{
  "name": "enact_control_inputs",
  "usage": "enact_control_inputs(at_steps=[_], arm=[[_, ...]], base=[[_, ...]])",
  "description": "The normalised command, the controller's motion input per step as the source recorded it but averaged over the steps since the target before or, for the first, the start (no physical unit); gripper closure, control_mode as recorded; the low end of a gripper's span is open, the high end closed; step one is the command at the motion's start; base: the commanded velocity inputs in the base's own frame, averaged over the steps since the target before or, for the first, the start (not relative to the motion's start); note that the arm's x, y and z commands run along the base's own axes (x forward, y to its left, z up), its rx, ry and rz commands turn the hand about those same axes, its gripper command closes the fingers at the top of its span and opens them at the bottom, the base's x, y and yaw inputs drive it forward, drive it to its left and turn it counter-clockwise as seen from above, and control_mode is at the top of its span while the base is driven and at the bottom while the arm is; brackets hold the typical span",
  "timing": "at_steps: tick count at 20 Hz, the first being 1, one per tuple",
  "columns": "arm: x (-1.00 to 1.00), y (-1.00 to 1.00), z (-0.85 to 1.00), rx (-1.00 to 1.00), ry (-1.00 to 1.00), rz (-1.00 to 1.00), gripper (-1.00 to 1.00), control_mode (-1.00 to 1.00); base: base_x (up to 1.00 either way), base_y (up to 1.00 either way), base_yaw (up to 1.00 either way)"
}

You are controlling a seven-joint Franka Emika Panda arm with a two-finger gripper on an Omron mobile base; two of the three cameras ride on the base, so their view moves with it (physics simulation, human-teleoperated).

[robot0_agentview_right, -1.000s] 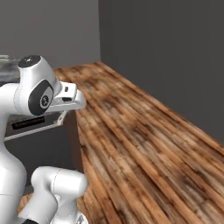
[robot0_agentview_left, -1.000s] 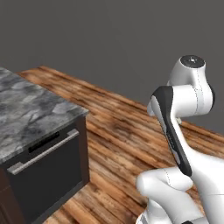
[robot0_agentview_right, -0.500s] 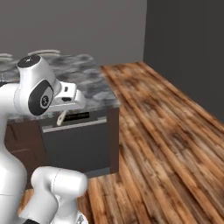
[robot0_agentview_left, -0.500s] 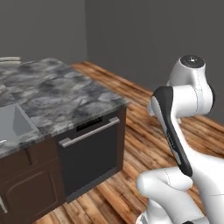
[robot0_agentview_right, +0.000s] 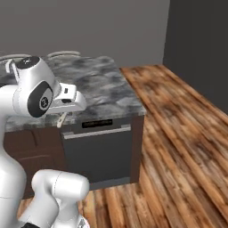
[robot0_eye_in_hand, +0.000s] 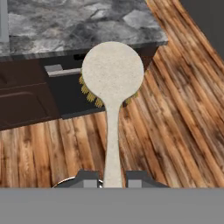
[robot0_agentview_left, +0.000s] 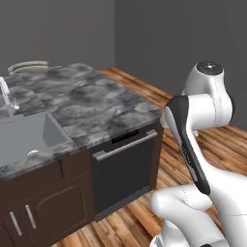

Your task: Locate and retrieve the dish brush and sponge from the cabinet. Place them next to the sink.

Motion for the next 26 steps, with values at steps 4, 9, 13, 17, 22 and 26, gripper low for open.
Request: enact_control_inputs(at_steps=[4,9,13,17,22,26], arm=[[0.0,0.0,0.0,0.0,0.0,0.0,1.0,1.0],[0.0,0.0,0.0,0.0,0.0,0.0,1.0,1.0],[0.0,0.0,0.0,0.0,0.0,0.0,1.0,1.0],[0.0,0.0,0.0,0.0,0.0,0.0,1.0,1.0],[0.0,0.0,0.0,0.0,0.0,0.0,1.0,1.0],[0.0,0.0,0.0,0.0,0.0,0.0,1.0,1.0]], base=[[0.0,0.32,0.48],[0.0,0.22,0.49],[0.2,0.12,0.36],[0.24,-0.48,-0.04],[0.25,-0.45,-0.15],[0.57,0.06,-0.01]])
